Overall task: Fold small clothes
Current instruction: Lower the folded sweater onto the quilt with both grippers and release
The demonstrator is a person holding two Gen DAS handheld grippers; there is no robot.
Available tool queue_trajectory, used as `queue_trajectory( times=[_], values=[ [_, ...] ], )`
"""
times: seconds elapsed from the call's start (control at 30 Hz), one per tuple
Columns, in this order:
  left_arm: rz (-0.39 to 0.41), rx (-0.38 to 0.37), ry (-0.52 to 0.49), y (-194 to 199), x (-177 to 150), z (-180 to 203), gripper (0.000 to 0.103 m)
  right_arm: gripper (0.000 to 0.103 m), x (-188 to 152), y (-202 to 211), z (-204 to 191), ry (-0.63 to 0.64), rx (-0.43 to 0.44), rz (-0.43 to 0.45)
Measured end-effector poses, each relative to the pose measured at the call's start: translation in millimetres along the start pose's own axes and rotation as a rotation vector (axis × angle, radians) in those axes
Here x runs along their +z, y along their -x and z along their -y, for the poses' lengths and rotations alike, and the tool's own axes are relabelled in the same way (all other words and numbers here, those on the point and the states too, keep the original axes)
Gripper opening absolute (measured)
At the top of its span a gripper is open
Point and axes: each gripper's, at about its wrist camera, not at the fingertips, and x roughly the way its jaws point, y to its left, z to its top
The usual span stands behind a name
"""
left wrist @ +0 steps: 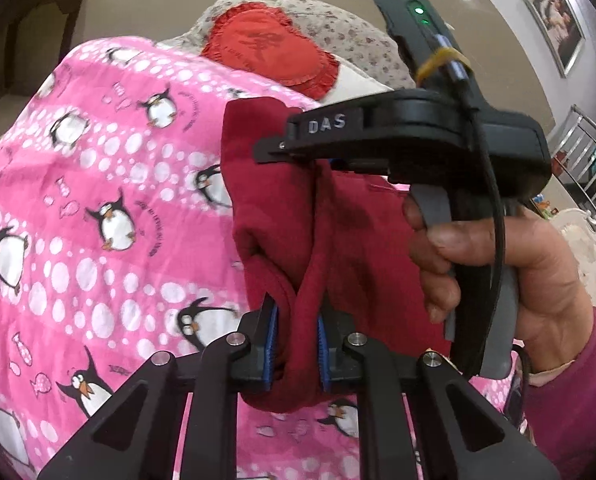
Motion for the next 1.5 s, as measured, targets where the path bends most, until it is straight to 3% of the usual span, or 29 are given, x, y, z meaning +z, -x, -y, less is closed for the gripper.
queue_trajectory(
  times=[0.33, 0.53, 0.7, 0.8, 0.9, 0.97, 1.03, 1.1, 1.2, 1.27, 1.33, 1.37, 1.4, 1.47, 1.5],
  values=[
    [-0.014, -0.114, -0.138, -2, 12, 102, 0.000, 0.017, -16, 103, 60, -0.017, 0.018, 0.125],
    [-0.062, -0.143, -0.236, -40, 4, 164, 0.000, 0.016, -44, 143, 130, -0.105, -0.034, 0.164],
    [-0.144, -0.125, -0.293, -88, -15, 199, 0.000, 0.016, -79, 138, 191, -0.212, -0.075, 0.143],
    [-0.204, -0.113, -0.296, -101, -23, 205, 0.000, 0.016, -98, 117, 222, -0.288, -0.080, 0.118],
    [-0.245, -0.137, -0.315, -89, -22, 203, 0.010, 0.022, -115, 97, 240, -0.337, -0.088, 0.094],
    [-0.221, -0.136, -0.342, -71, -20, 201, 0.013, 0.025, -123, 100, 244, -0.358, -0.082, 0.104],
    [-0.179, -0.115, -0.378, -50, -15, 194, 0.016, 0.035, -130, 113, 244, -0.376, -0.088, 0.121],
    [-0.143, -0.067, -0.389, -40, -7, 181, 0.016, 0.044, -135, 131, 236, -0.356, -0.143, 0.144],
    [-0.134, 0.055, -0.386, -55, 2, 161, 0.016, 0.045, -147, 154, 217, -0.329, -0.079, 0.171],
    [-0.154, 0.096, -0.338, -71, 1, 150, 0.016, 0.047, -154, 158, 203, -0.312, -0.033, 0.172],
    [-0.187, 0.116, -0.293, -87, -5, 140, 0.016, 0.047, -162, 145, 188, -0.283, -0.014, 0.117],
    [-0.201, 0.129, -0.281, -93, -9, 135, 0.016, 0.038, -164, 138, 184, -0.265, -0.024, 0.090],
    [-0.213, 0.133, -0.279, -94, -15, 131, 0.016, 0.016, -167, 134, 181, -0.240, -0.052, 0.076],
    [-0.230, 0.144, -0.281, -102, -26, 126, 0.016, 0.016, -177, 131, 183, -0.203, -0.135, 0.078],
    [-0.233, 0.148, -0.288, -105, -31, 126, 0.016, 0.016, -183, 130, 189, -0.222, -0.131, 0.080]
  ],
)
